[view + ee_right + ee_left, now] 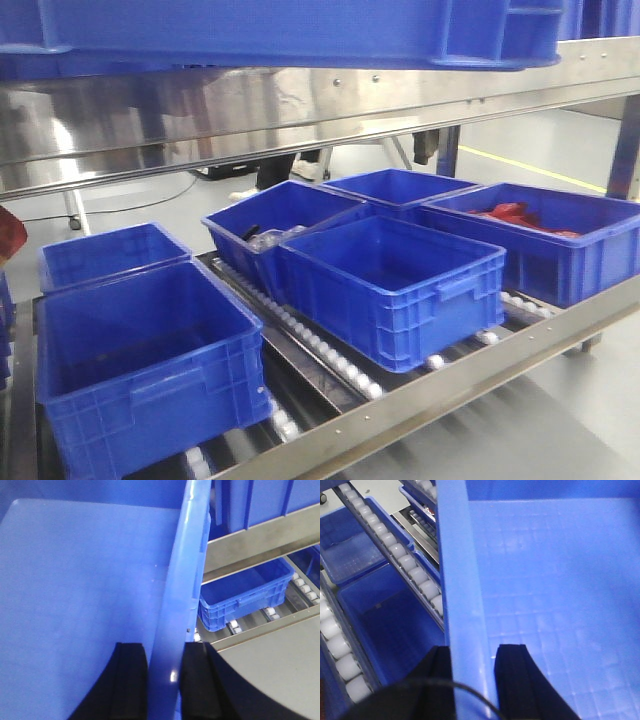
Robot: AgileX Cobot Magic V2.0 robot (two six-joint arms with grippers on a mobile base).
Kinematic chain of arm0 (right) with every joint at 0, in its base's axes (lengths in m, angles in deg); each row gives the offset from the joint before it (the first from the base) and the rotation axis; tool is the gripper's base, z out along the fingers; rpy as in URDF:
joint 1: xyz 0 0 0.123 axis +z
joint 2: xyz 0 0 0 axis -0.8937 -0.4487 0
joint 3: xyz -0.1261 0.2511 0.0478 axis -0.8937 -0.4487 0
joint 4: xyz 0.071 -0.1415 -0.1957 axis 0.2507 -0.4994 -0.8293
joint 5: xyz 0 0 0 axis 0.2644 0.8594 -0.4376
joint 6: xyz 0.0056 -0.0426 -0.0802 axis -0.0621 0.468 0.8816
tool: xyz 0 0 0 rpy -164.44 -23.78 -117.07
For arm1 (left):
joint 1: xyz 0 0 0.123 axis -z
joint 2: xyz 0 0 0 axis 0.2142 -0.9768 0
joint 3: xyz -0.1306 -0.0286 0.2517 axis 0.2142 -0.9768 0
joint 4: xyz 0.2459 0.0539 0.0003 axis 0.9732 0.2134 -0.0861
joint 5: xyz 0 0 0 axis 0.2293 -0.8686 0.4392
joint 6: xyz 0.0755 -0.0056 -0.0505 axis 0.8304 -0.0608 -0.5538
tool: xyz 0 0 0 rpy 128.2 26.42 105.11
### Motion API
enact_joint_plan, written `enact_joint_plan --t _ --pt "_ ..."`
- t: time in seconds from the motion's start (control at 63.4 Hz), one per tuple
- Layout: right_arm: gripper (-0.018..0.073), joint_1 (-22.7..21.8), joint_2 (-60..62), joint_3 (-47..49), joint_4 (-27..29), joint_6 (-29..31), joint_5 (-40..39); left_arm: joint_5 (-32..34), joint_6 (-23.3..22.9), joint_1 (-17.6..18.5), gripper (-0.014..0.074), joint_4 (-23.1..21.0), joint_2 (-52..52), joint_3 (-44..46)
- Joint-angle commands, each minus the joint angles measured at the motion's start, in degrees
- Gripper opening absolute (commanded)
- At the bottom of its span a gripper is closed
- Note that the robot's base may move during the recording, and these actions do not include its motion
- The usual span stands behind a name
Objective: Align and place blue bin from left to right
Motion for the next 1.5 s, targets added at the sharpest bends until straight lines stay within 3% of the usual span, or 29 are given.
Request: enact_joint_plan --t 0.0,1.482 --pt "-0.0076 -0.1 1.3 0.7 -1.5 2.3 -3.5 6.3 -0.1 0.1 -0.0016 0.1 1.6 1.1" --pt "-0.0076 -0.1 1.3 0.7 -1.5 2.3 -3.5 6.3 -0.1 0.1 -0.0016 0.1 1.6 1.1"
